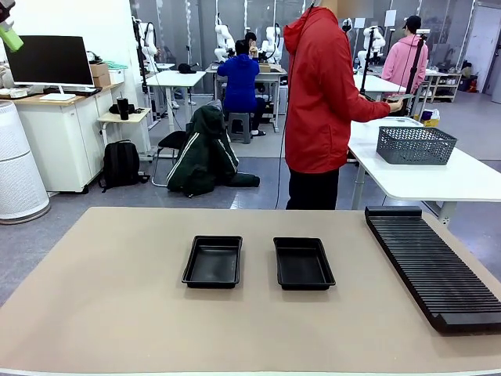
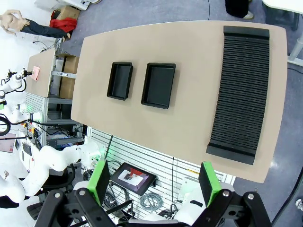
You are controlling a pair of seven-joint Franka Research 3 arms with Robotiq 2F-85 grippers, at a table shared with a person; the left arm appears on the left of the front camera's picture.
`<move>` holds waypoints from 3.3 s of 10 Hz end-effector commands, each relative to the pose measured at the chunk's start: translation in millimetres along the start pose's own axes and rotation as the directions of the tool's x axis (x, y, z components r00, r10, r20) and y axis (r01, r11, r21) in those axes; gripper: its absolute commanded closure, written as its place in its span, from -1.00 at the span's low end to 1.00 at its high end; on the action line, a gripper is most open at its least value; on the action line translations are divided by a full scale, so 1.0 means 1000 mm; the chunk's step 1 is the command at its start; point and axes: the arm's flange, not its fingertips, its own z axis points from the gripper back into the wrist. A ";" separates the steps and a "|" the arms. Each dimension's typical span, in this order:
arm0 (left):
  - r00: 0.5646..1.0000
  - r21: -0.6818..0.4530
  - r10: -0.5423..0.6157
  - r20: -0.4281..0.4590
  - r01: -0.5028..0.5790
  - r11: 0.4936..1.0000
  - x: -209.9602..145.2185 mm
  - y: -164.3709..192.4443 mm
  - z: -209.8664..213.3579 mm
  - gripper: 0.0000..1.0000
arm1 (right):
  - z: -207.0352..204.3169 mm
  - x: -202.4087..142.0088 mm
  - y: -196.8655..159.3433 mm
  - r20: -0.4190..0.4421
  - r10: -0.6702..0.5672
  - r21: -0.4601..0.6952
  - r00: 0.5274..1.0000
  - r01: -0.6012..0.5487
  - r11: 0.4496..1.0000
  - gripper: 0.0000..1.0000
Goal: Inspect and transfer BCBs to ESD trays.
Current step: Pick up the Blank PCB from the PCB Rack and place it in the left ESD tray.
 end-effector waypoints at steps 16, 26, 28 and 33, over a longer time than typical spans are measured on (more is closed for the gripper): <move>1.000 0.000 0.001 0.004 -0.001 1.000 -0.002 0.000 0.000 -1.00 | -0.001 -0.003 0.001 0.001 0.004 0.005 1.000 -0.004 1.000 -1.00; 1.000 0.000 0.001 0.004 -0.001 1.000 -0.002 0.000 0.000 -1.00 | -0.001 -0.003 0.001 0.001 0.004 0.005 1.000 -0.004 1.000 -1.00; 1.000 0.000 0.001 0.004 -0.001 1.000 -0.002 0.000 0.000 -1.00 | -0.001 -0.003 0.001 0.001 0.004 0.005 1.000 -0.004 1.000 -1.00; 1.000 0.000 0.001 0.004 -0.001 1.000 -0.002 0.000 0.000 -1.00 | -0.001 -0.003 0.001 0.001 0.004 0.005 1.000 -0.004 1.000 -1.00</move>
